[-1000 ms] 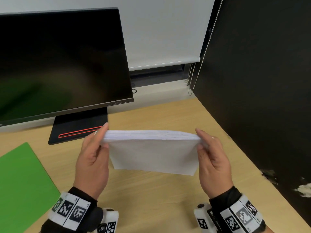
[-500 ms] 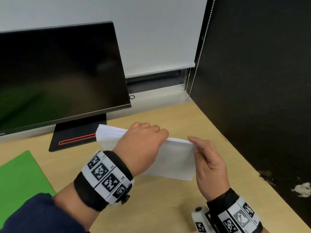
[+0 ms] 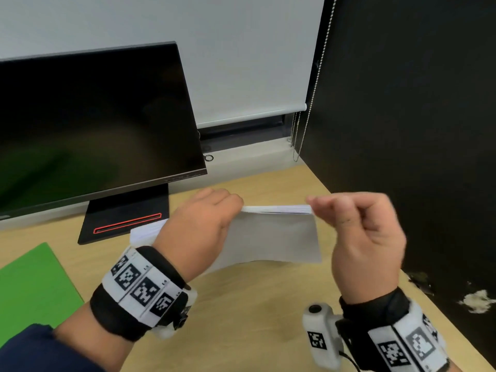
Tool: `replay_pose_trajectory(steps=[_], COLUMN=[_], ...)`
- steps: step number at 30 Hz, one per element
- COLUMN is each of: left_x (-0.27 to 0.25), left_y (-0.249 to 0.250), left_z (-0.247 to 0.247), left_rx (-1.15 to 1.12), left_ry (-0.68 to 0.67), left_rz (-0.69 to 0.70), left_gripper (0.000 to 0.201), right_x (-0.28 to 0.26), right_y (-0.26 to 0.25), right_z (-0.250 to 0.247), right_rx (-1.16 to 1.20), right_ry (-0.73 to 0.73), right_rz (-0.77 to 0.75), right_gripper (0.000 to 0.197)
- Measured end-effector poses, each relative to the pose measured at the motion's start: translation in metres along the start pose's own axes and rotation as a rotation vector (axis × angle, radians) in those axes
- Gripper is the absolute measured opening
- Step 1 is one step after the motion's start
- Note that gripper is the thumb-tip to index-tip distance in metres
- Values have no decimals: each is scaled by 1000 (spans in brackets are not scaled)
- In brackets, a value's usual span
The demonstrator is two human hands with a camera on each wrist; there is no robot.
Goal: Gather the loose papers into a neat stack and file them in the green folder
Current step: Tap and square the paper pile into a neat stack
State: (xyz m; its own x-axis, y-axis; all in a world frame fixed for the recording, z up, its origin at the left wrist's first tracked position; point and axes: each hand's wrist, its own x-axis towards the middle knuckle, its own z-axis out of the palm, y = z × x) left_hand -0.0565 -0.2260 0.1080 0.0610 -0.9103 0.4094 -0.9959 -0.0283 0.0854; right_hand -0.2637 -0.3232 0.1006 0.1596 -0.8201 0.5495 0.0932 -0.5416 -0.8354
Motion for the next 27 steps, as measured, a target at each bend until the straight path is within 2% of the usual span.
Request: replay_pose_trajectory(steps=[2,3,5,6,7,8,10,11,13,15,16,17,19,20,21,23,27], left_x=[-6,-9,-14,-17,-19,-21,-25,-28,-33,-37,-38,-40,-41,-42,-42,-42,-42], left_y=[-9,-13,-19,-20,-20,-20,-23,-25,-30,-31,-32,-31,-29,-27,-26,-20,-9], left_z=[-7,-11,-20,-24,-27,-30,-33,-34,-35,-36,-35,-35,-31,-27,-22,-12,7], left_rx=[-82,-150,-310,-384,-433,-454,-474,-485,-509,-555,-590,-631,-743,-828,-924,-1090,-1174], left_ry=[48,77,112,121,128,141,162,170,184,196,207,217,255,286,319,370,426], left_rz=[-107,-178,-309,-353,-375,-379,-384,-394,-412,-419,-429,-448,-499,-526,-557,-622,-685], left_gripper=[13,12,14,16,18,21,30,30,23,26,33,38,34,28,23,23,28], right_x=[9,11,13,15,16,18,22,22,20,18,16,15,11,7,2,-7,-17], right_y=[2,7,20,22,24,28,30,32,34,33,35,35,35,36,34,29,21], right_z=[-7,-10,-14,-16,-18,-20,-22,-23,-25,-26,-27,-26,-20,-15,-9,2,10], right_rx=[28,-15,-167,-248,-326,-386,-469,-499,-560,-558,-457,-255,236,377,428,387,352], right_ry=[-8,-80,-326,-434,-507,-539,-512,-490,-424,-274,-190,-151,-236,-287,-331,-319,-234], right_rz=[-16,7,136,198,205,178,98,64,-7,19,104,243,519,572,557,478,414], right_gripper=[9,28,73,81,75,58,16,10,19,22,19,19,45,51,49,36,35])
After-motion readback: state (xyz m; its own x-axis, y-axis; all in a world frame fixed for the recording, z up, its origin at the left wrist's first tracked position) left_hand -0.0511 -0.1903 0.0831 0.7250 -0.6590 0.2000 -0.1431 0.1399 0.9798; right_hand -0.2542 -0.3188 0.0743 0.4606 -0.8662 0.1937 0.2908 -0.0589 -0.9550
